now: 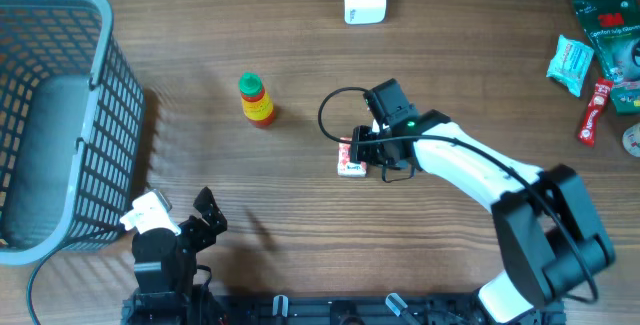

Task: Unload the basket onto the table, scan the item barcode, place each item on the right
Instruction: 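Reach the right gripper to the Kleenex pack and grasp it, then lift the Kleenex pack and present it to the white scanner, then carry the Kleenex pack to the right edge and release it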

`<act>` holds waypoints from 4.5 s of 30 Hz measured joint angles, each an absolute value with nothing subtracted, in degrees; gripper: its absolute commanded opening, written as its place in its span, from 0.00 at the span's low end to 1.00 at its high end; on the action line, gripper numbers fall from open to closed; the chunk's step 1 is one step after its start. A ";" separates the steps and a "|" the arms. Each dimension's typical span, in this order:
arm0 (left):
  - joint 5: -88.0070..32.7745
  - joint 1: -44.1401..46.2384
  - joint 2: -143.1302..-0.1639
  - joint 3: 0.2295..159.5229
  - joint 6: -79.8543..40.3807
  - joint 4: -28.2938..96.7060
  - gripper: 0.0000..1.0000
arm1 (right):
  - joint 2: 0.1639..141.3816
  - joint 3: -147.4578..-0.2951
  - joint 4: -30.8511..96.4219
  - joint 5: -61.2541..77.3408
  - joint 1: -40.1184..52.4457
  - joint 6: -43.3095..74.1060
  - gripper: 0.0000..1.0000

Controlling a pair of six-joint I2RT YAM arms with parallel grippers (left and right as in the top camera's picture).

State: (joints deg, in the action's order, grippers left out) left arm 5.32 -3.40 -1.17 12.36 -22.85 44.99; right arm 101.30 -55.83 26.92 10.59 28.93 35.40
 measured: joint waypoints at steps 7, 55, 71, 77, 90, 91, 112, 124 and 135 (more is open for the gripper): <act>5.32 -3.40 -1.17 12.36 -22.85 44.99 1.00 | 103.04 -56.47 26.61 11.51 29.10 36.01 0.04; 5.32 -3.40 -1.13 12.36 -22.85 44.99 1.00 | 104.88 -50.26 92.36 84.40 24.36 -58.83 0.05; 5.32 -3.40 -1.13 12.34 -22.85 45.01 1.00 | 63.61 -48.29 54.37 75.18 26.74 -26.37 0.04; 5.32 -3.40 -1.15 12.34 -22.85 45.01 1.00 | 65.73 -48.03 16.19 34.17 26.65 6.55 0.05; 5.32 -3.40 -1.17 12.34 -22.85 45.01 1.00 | 95.94 -55.40 -36.99 -8.54 24.29 -21.28 0.04; 5.32 -3.40 -1.21 12.34 -22.85 44.95 1.00 | 103.07 -60.53 -36.03 -9.23 22.72 -24.38 0.04; 5.32 -3.40 -1.17 12.34 -22.85 44.99 1.00 | 130.72 -98.94 -13.85 -12.27 18.96 -38.63 0.04; 5.32 -3.40 -1.17 12.34 -22.85 44.95 1.00 | 127.50 -99.26 1.93 -41.36 12.69 -33.71 0.04; 5.32 -3.40 -1.17 12.34 -22.85 45.01 1.00 | 123.42 -99.88 42.19 -36.10 -12.64 -0.32 0.04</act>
State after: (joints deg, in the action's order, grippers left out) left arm 5.32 -3.40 -1.17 12.34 -22.85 45.01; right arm 123.42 -99.88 42.19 -36.10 -12.64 -0.32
